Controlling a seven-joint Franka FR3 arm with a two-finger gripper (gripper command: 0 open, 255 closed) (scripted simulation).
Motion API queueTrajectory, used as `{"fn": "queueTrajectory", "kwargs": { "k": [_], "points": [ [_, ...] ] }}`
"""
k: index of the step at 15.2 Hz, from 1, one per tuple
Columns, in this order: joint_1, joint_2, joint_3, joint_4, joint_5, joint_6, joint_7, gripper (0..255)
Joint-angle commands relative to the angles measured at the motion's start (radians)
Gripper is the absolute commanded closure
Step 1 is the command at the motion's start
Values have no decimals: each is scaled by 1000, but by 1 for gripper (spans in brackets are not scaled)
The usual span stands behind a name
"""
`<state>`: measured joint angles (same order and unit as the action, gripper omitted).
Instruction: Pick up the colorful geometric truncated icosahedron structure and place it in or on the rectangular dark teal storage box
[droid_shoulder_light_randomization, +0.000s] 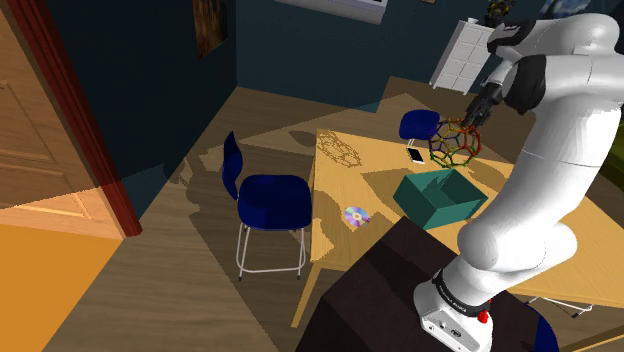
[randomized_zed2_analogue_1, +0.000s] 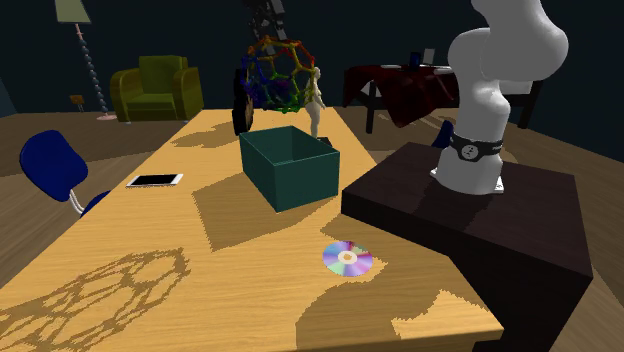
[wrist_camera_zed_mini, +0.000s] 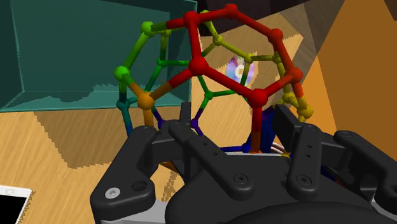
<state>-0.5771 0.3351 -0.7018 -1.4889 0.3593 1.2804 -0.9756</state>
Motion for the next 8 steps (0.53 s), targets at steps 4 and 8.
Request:
{"fn": "queueTrajectory", "kwargs": {
  "k": [4, 8],
  "points": [
    [-138, 119, -18, 194, 26, -113, -110, 255],
    [-212, 185, -16, 289, 44, -157, -156, 255]
  ]
}}
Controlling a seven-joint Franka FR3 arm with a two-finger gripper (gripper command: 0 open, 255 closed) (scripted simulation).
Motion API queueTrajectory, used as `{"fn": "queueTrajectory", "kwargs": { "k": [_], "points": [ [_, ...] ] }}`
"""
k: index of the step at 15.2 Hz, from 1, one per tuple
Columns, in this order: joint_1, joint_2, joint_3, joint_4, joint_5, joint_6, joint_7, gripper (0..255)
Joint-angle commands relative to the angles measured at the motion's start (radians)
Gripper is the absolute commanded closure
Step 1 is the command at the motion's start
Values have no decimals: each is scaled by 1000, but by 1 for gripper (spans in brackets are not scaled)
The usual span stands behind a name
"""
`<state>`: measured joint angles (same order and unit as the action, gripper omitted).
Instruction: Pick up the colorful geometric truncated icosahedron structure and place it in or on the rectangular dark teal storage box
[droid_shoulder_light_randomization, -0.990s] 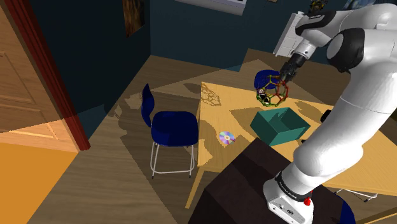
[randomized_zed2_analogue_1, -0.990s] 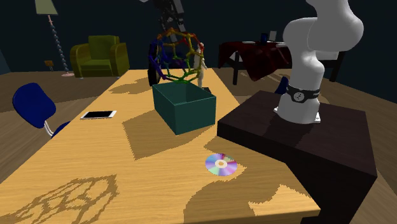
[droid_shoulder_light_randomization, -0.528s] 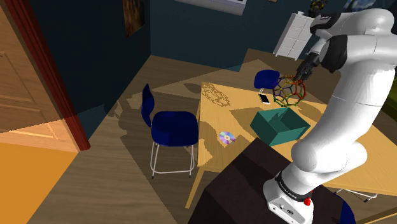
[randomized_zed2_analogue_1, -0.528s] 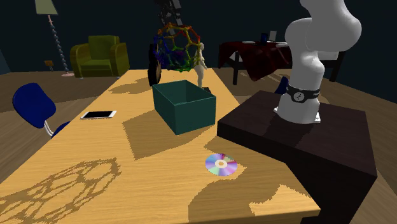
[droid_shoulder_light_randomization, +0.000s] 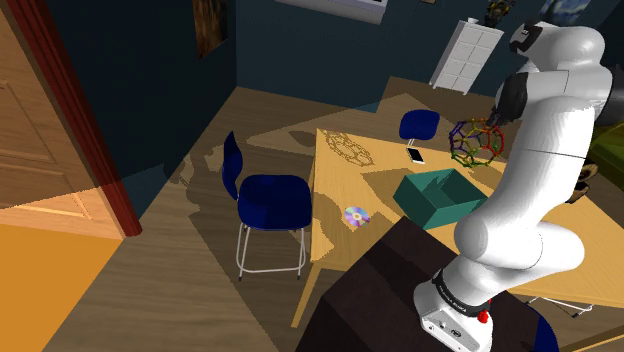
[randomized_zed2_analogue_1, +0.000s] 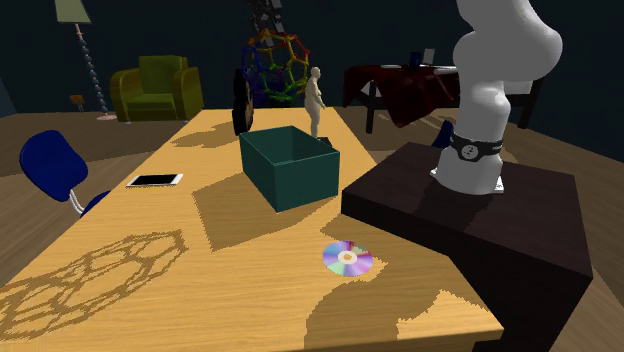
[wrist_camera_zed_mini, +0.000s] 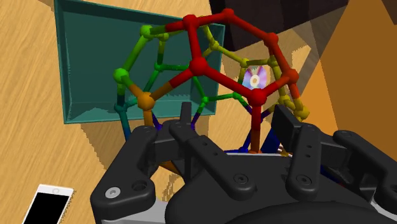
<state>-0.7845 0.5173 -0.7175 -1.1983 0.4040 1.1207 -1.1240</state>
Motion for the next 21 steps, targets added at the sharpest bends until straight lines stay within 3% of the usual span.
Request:
{"fn": "queueTrajectory", "kwargs": {
  "k": [1, 21],
  "points": [
    [1, 0, -1, -19, -3, 18, -10, 255],
    [56, 14, 6, -281, 1, 276, -56, 255]
  ]
}}
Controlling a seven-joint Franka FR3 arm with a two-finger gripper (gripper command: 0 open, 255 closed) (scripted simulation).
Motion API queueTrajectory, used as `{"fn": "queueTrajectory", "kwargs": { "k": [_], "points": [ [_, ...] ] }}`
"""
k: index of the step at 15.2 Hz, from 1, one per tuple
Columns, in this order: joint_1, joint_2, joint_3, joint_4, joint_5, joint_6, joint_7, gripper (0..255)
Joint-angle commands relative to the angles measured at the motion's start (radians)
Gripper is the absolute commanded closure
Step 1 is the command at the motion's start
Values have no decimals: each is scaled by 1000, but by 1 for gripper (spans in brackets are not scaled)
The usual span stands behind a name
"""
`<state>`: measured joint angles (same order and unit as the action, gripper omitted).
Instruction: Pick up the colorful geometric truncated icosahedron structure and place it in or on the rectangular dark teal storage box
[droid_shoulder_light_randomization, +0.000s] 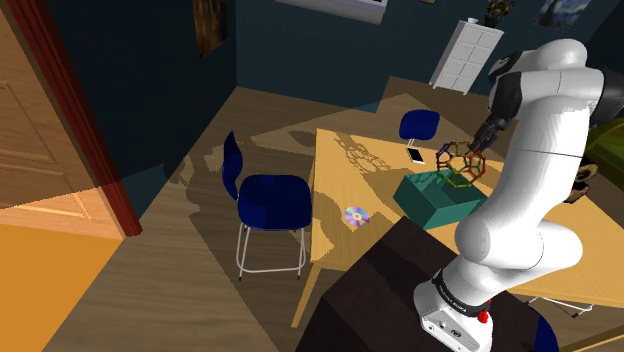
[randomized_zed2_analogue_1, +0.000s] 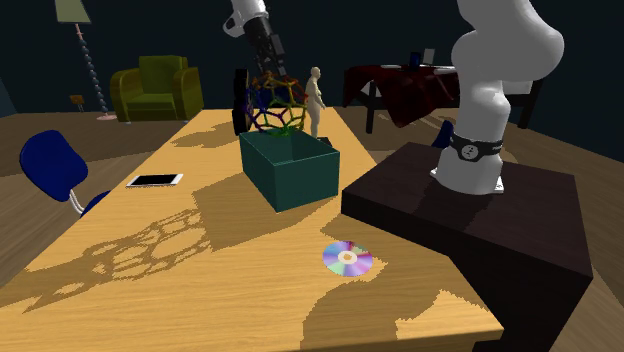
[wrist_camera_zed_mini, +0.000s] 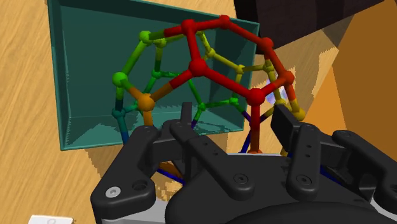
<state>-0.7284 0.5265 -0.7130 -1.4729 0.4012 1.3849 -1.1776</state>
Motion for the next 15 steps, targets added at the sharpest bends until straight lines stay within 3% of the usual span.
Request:
{"fn": "queueTrajectory", "kwargs": {
  "k": [1, 5, 13, 14, 15],
  "points": [
    [1, 8, 3, -16, 5, 23, -5, 255],
    [3, 26, 9, -53, 15, 71, -17, 255],
    [3, 25, 9, -53, 15, 71, -17, 255],
    [3, 25, 9, -53, 15, 71, -17, 0],
    [3, 26, 9, -52, 15, 71, -17, 0]
  ]
}}
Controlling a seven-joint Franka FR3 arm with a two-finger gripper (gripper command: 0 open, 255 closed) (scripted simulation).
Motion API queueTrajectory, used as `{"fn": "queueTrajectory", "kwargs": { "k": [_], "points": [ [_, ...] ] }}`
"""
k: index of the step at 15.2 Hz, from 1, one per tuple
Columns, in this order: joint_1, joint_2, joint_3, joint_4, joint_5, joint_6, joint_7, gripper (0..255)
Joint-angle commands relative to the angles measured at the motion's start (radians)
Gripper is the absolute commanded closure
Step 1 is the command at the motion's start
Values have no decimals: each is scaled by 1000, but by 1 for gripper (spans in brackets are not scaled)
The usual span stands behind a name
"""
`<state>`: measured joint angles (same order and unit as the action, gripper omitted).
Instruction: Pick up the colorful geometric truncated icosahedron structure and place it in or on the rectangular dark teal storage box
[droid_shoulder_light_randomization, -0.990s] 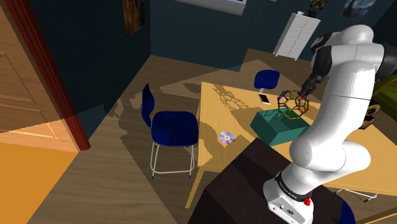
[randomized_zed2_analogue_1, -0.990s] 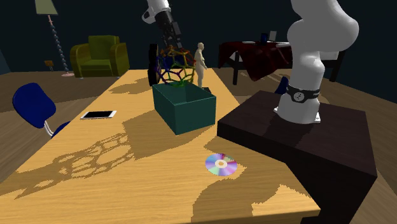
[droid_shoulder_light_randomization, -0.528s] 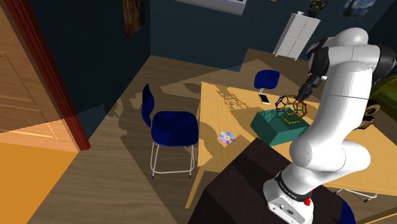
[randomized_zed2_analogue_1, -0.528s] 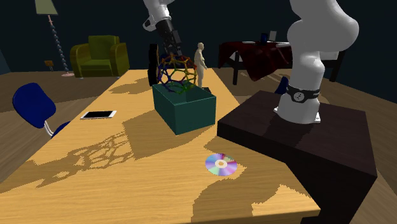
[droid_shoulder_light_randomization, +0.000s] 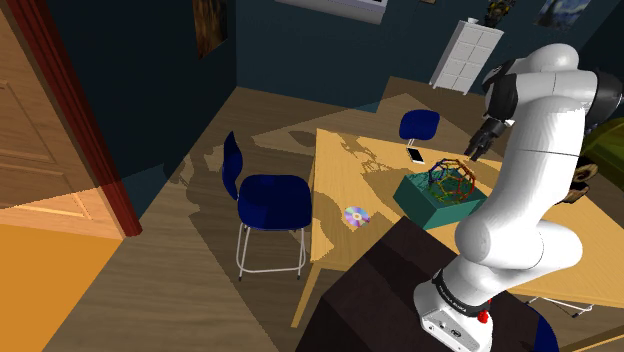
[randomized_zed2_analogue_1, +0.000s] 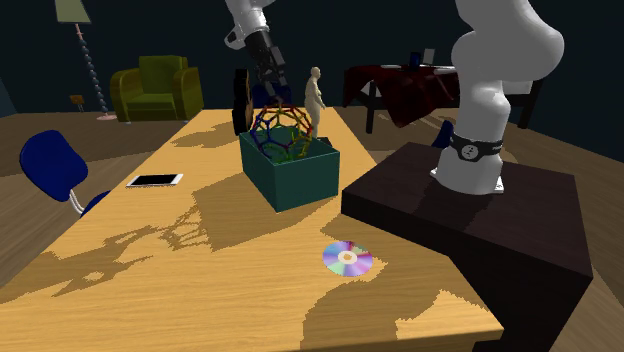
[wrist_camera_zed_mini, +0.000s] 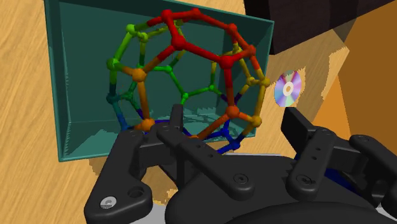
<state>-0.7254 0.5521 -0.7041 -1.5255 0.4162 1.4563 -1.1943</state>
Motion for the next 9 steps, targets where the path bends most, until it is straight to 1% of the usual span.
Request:
{"fn": "queueTrajectory", "kwargs": {
  "k": [1, 4, 8, 9],
  "points": [
    [0, 0, 0, 0, 0, 0, 0, 0],
    [0, 0, 0, 0, 0, 0, 0, 0],
    [-73, 57, 8, 209, 16, -148, 11, 0],
    [-73, 57, 8, 209, 16, -148, 11, 0]
  ]
}}
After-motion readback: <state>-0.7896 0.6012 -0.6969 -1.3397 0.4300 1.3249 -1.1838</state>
